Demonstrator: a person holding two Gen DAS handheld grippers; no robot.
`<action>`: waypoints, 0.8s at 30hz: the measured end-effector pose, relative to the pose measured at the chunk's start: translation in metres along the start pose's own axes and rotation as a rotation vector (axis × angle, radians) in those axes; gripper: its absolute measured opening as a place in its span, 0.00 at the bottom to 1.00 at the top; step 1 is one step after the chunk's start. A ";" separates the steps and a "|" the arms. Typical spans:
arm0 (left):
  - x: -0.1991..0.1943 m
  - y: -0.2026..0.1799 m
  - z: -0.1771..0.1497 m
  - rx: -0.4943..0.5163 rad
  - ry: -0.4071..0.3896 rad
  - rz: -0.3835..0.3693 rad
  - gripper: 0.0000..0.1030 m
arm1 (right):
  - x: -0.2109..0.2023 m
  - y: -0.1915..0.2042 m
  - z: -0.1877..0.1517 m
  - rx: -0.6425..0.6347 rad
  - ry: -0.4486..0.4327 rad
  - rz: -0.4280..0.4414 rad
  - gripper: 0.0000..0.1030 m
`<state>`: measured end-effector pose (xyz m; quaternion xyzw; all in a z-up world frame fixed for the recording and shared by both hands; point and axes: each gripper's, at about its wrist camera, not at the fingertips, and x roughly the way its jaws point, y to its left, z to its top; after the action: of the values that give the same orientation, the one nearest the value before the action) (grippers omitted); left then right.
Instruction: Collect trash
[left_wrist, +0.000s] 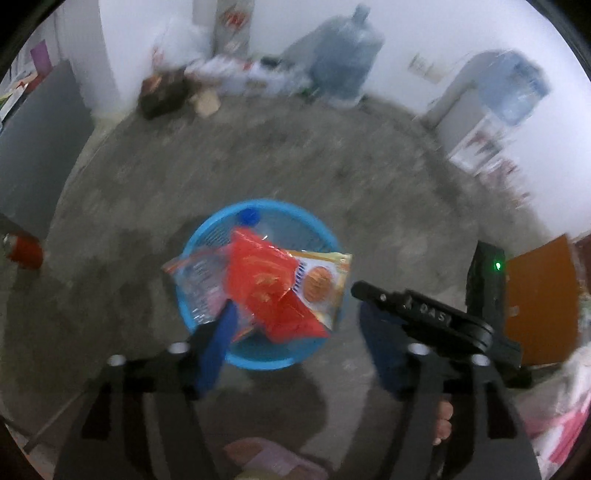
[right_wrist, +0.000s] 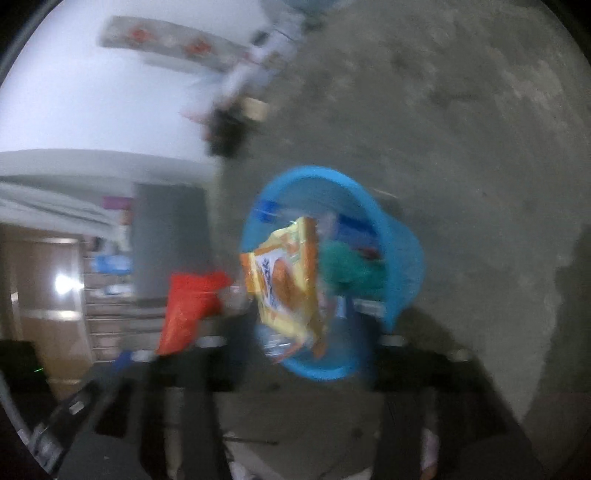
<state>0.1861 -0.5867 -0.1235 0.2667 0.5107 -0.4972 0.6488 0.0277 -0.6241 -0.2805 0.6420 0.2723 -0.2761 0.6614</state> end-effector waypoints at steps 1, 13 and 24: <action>0.002 0.002 0.000 -0.009 0.011 0.010 0.67 | 0.005 -0.004 0.001 -0.002 0.014 -0.040 0.49; -0.117 0.025 -0.039 -0.068 -0.222 -0.056 0.74 | -0.084 0.020 -0.030 -0.253 -0.146 -0.104 0.55; -0.282 0.041 -0.212 -0.280 -0.525 0.098 0.95 | -0.211 0.126 -0.150 -0.765 -0.324 -0.031 0.91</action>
<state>0.1439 -0.2860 0.0607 0.0614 0.3757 -0.4420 0.8122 -0.0305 -0.4677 -0.0460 0.2942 0.2570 -0.2625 0.8823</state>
